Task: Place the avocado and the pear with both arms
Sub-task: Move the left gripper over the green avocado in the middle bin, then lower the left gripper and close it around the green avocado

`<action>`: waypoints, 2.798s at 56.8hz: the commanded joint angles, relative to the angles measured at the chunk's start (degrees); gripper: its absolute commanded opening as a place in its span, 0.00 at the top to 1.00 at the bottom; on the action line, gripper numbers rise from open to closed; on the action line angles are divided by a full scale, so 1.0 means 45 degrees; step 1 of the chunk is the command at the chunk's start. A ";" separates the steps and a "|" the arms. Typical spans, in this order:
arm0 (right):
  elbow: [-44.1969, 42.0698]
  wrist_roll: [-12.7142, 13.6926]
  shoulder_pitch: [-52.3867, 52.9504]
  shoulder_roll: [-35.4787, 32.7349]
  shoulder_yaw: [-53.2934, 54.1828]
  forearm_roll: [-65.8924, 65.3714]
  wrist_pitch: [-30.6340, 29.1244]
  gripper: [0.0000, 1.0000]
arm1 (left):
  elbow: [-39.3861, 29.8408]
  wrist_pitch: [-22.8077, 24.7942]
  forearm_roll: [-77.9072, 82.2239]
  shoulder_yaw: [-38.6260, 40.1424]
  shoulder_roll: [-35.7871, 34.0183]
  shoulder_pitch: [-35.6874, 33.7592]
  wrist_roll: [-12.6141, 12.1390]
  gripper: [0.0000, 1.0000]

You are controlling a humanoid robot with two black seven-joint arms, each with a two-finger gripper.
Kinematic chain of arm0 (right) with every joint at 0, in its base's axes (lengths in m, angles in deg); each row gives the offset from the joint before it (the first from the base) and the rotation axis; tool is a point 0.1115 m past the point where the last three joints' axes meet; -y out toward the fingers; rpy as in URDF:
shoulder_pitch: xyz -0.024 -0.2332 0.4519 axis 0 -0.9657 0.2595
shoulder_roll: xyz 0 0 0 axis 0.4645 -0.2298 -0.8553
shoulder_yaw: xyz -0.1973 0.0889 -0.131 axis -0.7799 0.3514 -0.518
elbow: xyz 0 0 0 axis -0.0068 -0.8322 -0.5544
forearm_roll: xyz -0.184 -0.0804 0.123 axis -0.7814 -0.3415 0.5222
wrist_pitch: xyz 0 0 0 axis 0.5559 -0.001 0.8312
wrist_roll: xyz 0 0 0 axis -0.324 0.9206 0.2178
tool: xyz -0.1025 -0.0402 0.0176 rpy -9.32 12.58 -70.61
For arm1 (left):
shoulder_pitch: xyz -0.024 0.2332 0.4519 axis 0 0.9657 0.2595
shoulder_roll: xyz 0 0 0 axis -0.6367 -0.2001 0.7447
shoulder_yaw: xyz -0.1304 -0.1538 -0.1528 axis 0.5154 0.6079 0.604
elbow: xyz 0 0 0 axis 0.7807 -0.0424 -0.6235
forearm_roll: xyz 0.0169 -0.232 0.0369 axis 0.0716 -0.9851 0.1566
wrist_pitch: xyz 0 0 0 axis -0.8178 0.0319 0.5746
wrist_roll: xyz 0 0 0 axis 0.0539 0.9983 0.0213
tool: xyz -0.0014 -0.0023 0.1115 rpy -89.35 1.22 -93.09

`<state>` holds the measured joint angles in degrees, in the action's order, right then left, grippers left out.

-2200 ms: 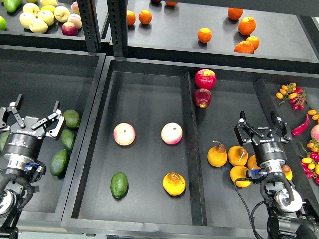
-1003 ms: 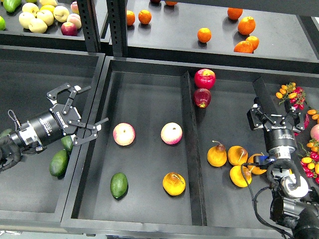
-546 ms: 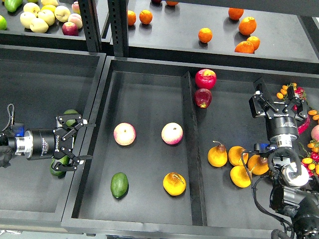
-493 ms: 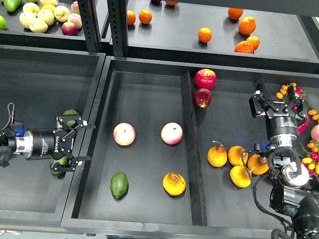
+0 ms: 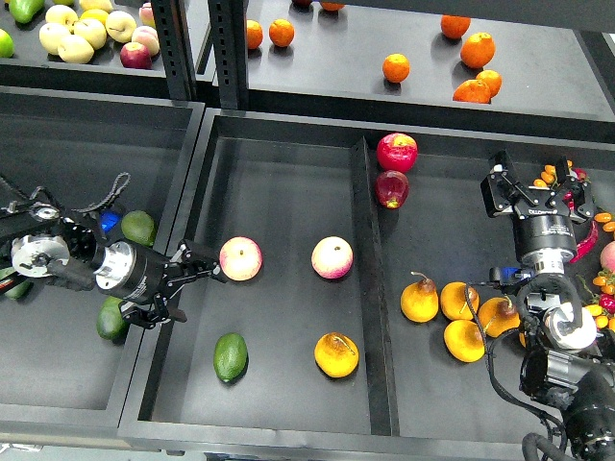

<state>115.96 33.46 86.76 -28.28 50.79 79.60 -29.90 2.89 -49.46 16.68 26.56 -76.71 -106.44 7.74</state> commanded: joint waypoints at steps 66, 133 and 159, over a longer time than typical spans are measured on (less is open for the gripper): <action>0.0659 -0.0004 -0.0176 0.0000 0.0683 0.0077 0.0371 0.00 | 0.5451 -0.0003 0.1712 -0.2388 0.4530 0.0331 -0.0002 0.01; 0.0738 -0.0004 -0.0176 0.0000 0.0703 0.0077 0.0351 0.00 | 0.6857 -0.0003 0.1986 -0.2407 0.6014 0.0976 -0.0002 0.01; 0.0738 -0.0004 -0.0176 0.0000 0.0703 0.0077 0.0351 0.00 | 0.7287 -0.0003 0.1986 -0.2173 0.6268 0.1191 -0.0002 0.18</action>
<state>119.28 33.44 85.97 -28.28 53.95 79.95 -28.32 35.13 -49.47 25.71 15.85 -48.53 -101.17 7.73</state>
